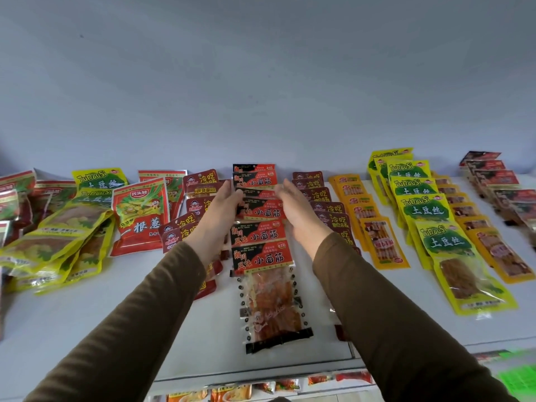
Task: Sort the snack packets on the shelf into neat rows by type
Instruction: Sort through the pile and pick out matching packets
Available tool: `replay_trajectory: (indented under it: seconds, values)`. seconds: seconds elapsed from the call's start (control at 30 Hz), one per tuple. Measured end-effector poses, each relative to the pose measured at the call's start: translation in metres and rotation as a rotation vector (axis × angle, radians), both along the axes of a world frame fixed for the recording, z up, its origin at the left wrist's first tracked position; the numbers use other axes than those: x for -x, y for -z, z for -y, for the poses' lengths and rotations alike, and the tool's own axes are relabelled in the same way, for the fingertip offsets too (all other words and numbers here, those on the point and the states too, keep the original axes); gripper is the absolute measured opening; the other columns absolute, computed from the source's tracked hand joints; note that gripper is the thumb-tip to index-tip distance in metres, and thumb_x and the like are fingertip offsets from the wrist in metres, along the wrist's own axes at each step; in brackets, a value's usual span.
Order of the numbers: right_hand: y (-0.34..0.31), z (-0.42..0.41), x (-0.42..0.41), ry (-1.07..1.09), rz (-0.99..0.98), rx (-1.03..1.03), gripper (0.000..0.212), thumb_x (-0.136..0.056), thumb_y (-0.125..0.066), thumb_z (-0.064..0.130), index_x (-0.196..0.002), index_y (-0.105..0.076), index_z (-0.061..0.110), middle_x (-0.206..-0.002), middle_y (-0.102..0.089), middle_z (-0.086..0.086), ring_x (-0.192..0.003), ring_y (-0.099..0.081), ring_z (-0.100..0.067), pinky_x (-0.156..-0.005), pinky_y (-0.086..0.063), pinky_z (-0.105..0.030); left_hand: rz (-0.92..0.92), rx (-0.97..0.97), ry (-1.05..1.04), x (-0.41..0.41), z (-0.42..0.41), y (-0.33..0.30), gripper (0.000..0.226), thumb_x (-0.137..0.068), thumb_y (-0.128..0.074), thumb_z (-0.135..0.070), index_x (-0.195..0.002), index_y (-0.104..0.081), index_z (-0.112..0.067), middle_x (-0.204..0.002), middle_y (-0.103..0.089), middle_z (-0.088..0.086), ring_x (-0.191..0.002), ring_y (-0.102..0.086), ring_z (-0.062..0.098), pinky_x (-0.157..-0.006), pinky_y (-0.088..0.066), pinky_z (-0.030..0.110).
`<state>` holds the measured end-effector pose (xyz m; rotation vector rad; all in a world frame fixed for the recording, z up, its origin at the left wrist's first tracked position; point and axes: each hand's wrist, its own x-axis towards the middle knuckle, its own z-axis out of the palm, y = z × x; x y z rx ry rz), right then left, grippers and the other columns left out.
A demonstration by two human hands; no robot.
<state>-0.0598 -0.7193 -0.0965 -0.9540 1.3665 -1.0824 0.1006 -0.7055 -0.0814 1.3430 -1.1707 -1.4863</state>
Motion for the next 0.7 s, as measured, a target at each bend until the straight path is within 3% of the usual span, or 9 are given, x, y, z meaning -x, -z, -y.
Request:
replay_trajectory:
  seconds: [0.07, 0.17, 0.27, 0.33, 0.43, 0.5, 0.53, 0.6, 0.7]
  values:
    - [0.002, -0.008, 0.006, 0.027, 0.007, -0.001, 0.051, -0.108, -0.042, 0.043, -0.155, -0.034, 0.028, -0.156, -0.043, 0.001, -0.139, -0.047, -0.022, -0.111, -0.040, -0.041, 0.031, 0.058, -0.038, -0.008, -0.018, -0.001, 0.041, -0.108, -0.038, -0.044, -0.148, -0.041, -0.035, -0.136, -0.065, 0.000, -0.121, -0.065, 0.025, -0.107, -0.048, 0.056]
    - [0.006, -0.025, 0.012, 0.061, 0.032, -0.026, 0.061, -0.106, -0.042, 0.048, -0.160, -0.021, 0.031, -0.165, -0.029, 0.003, -0.152, -0.027, -0.022, -0.121, -0.026, -0.050, 0.122, 0.104, -0.085, -0.014, -0.052, -0.004, 0.056, -0.107, -0.032, -0.053, -0.160, -0.017, -0.043, -0.158, -0.038, -0.015, -0.143, -0.039, 0.014, -0.119, -0.030, 0.046]
    - [0.013, -0.041, 0.011, 0.037, 0.070, -0.051, 0.065, -0.106, -0.043, 0.048, -0.162, -0.016, 0.030, -0.165, -0.028, 0.004, -0.150, -0.031, -0.019, -0.110, -0.039, -0.042, 0.017, 0.045, -0.056, -0.005, -0.077, 0.004, 0.058, -0.108, -0.033, -0.048, -0.162, -0.012, -0.039, -0.149, -0.043, -0.022, -0.127, -0.046, -0.001, -0.107, -0.032, 0.029]
    - [0.017, -0.046, 0.005, 0.003, 0.061, -0.064, 0.062, -0.104, -0.042, 0.052, -0.160, -0.022, 0.033, -0.161, -0.038, 0.002, -0.143, -0.042, -0.020, -0.093, -0.051, -0.037, -0.060, 0.010, -0.055, 0.000, -0.078, 0.013, 0.055, -0.108, -0.037, -0.043, -0.160, -0.018, -0.040, -0.126, -0.059, -0.028, -0.099, -0.060, -0.014, -0.091, -0.043, 0.016]
    - [0.016, -0.044, -0.002, 0.002, -0.046, -0.029, 0.067, -0.101, -0.041, 0.062, -0.160, -0.020, 0.040, -0.166, -0.026, 0.006, -0.149, -0.032, -0.022, -0.115, -0.038, -0.054, -0.079, -0.001, -0.033, 0.006, -0.072, 0.020, 0.042, -0.107, -0.040, -0.044, -0.147, -0.032, -0.051, -0.115, -0.064, -0.025, -0.089, -0.067, -0.012, -0.074, -0.052, 0.015]
    - [0.012, -0.041, -0.004, -0.011, -0.086, -0.010, 0.068, -0.100, -0.039, 0.065, -0.160, -0.017, 0.040, -0.168, -0.022, 0.007, -0.151, -0.028, -0.022, -0.119, -0.032, -0.055, -0.064, 0.012, -0.022, 0.007, -0.070, 0.017, 0.025, -0.107, -0.039, -0.043, -0.128, -0.035, -0.055, -0.105, -0.064, -0.029, -0.083, -0.068, -0.016, -0.065, -0.053, 0.010]
    - [0.009, -0.041, -0.004, -0.017, -0.092, -0.007, 0.068, -0.100, -0.038, 0.065, -0.160, -0.017, 0.040, -0.168, -0.022, 0.006, -0.151, -0.029, -0.022, -0.119, -0.032, -0.055, -0.063, 0.014, -0.021, 0.008, -0.069, 0.015, 0.026, -0.107, -0.039, -0.044, -0.129, -0.032, -0.055, -0.100, -0.063, -0.031, -0.081, -0.067, -0.017, -0.062, -0.052, 0.009]
    - [0.005, -0.046, -0.002, -0.004, -0.088, -0.018, 0.068, -0.101, -0.038, 0.063, -0.160, -0.016, 0.039, -0.167, -0.021, 0.007, -0.153, -0.026, -0.022, -0.121, -0.030, -0.053, -0.061, 0.019, -0.035, 0.007, -0.071, 0.013, 0.040, -0.106, -0.038, -0.048, -0.142, -0.023, -0.055, -0.101, -0.062, -0.034, -0.082, -0.067, -0.016, -0.064, -0.051, 0.009]
    - [0.008, -0.062, 0.005, 0.031, -0.028, -0.043, 0.062, -0.105, -0.037, 0.054, -0.161, -0.018, 0.036, -0.167, -0.022, 0.008, -0.153, -0.024, -0.018, -0.118, -0.027, -0.042, -0.032, 0.020, -0.048, 0.003, -0.077, 0.018, 0.061, -0.102, -0.037, -0.056, -0.158, -0.013, -0.048, -0.135, -0.051, -0.027, -0.100, -0.055, -0.015, -0.085, -0.045, 0.013]
